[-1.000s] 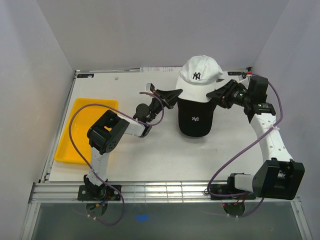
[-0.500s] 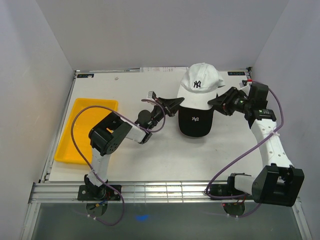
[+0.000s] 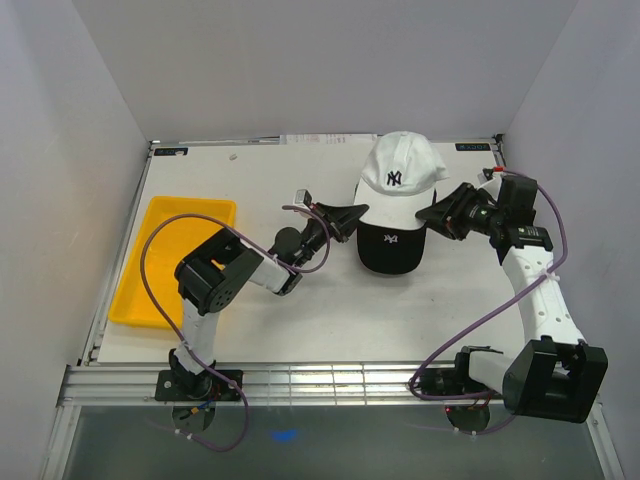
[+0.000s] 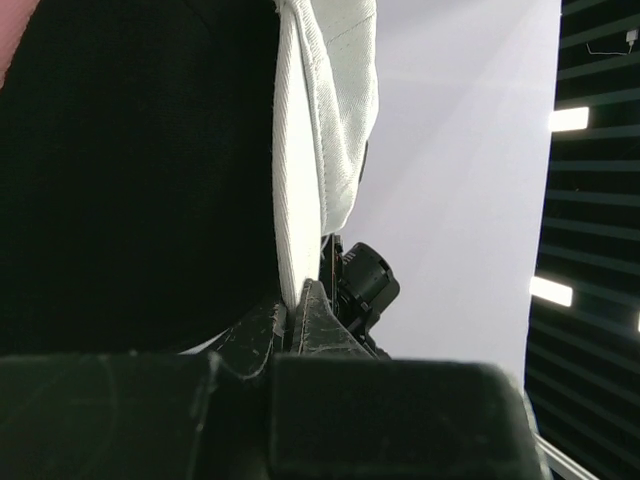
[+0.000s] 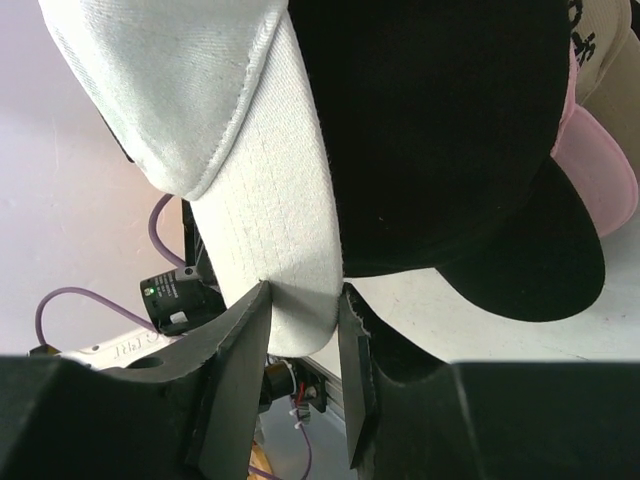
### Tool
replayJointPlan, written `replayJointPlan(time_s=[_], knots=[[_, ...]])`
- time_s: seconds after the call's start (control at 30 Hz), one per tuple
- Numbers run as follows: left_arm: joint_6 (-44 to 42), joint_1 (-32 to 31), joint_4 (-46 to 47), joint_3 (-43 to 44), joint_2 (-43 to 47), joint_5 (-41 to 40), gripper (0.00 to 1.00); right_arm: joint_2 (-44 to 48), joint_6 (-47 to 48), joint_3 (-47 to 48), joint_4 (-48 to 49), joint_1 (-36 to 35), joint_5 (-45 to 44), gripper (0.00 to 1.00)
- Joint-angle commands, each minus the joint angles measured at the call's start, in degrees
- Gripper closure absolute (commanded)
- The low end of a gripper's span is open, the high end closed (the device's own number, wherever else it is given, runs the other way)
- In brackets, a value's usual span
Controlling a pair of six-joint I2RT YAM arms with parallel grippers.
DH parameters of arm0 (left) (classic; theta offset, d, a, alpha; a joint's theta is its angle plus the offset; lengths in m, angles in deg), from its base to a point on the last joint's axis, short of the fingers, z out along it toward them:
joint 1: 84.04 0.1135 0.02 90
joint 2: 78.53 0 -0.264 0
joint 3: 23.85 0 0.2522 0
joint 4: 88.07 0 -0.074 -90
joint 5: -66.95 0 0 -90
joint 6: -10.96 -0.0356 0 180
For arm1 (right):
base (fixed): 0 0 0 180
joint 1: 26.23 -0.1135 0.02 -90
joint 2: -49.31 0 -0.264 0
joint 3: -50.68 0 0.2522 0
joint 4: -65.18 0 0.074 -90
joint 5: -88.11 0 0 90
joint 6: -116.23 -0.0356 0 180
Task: Stack the hats
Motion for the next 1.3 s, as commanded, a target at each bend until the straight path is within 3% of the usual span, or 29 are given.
replayJointPlan(time_s=[0.0,0.3,0.47,0.77,1.03,1.27], knots=[[-5.8,-7.1,7.1,-2.3,1.0,17.0,1.0,2.0,0.1,0.3,5.7,-1.6,7.2,0.62],[-5.8,-7.1,7.7,-3.1,1.3,17.3,1.0,2.5,-0.1,1.4,5.2,-1.4,7.2,0.51],[-5.7,-7.1,7.4,-2.1,1.7,17.3,1.0,1.4,-0.1,4.5,3.8,-1.4,7.1,0.5],[-5.8,-6.5,3.6,3.1,1.7,18.2,1.0,-3.9,-1.1,15.5,0.3,-1.4,6.7,0.64],[-7.9,-5.1,-4.1,10.6,3.2,20.2,1.0,-9.1,-2.4,22.9,-0.6,-1.4,6.6,0.65],[-8.3,-3.9,-6.5,12.9,2.5,20.7,1.0,-12.6,-2.7,24.1,1.0,-1.5,7.6,0.65]])
